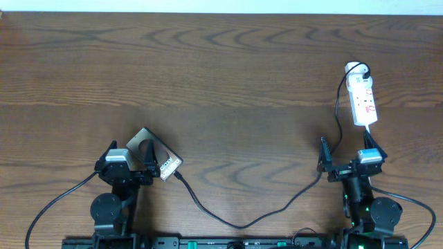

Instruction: Plug charger to phone and switch on socket

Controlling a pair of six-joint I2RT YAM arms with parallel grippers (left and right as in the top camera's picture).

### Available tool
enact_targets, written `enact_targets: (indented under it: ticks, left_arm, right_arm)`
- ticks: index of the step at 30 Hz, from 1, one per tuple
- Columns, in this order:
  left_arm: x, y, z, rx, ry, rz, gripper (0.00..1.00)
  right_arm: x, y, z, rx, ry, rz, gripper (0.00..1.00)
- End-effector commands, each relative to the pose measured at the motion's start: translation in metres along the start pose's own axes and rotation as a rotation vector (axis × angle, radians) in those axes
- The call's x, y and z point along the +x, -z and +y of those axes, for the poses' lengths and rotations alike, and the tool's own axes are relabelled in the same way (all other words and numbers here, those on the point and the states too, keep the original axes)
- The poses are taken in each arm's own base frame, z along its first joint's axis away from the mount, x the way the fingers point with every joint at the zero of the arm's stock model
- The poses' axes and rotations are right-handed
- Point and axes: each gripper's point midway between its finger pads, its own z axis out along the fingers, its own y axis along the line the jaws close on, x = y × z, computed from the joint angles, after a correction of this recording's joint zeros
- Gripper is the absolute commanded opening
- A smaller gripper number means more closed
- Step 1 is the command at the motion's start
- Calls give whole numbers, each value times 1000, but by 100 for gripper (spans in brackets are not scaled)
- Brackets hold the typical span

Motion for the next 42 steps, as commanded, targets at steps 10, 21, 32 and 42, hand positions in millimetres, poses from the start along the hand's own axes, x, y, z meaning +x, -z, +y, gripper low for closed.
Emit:
enact_targets:
  ticks: [10, 21, 32, 42]
  left_arm:
    - [16, -2, 4, -12, -15, 35, 89]
    - [16, -2, 4, -12, -15, 35, 89]
    - [16, -2, 4, -12, -15, 35, 89]
    - [16, -2, 4, -12, -15, 36, 89]
  right_arm:
    - [23, 7, 2, 8, -16, 85, 99]
    - [23, 7, 0, 20, -16, 88, 99]
    - [24, 7, -1, 23, -17, 88, 99]
    - [24, 7, -1, 22, -18, 90, 99]
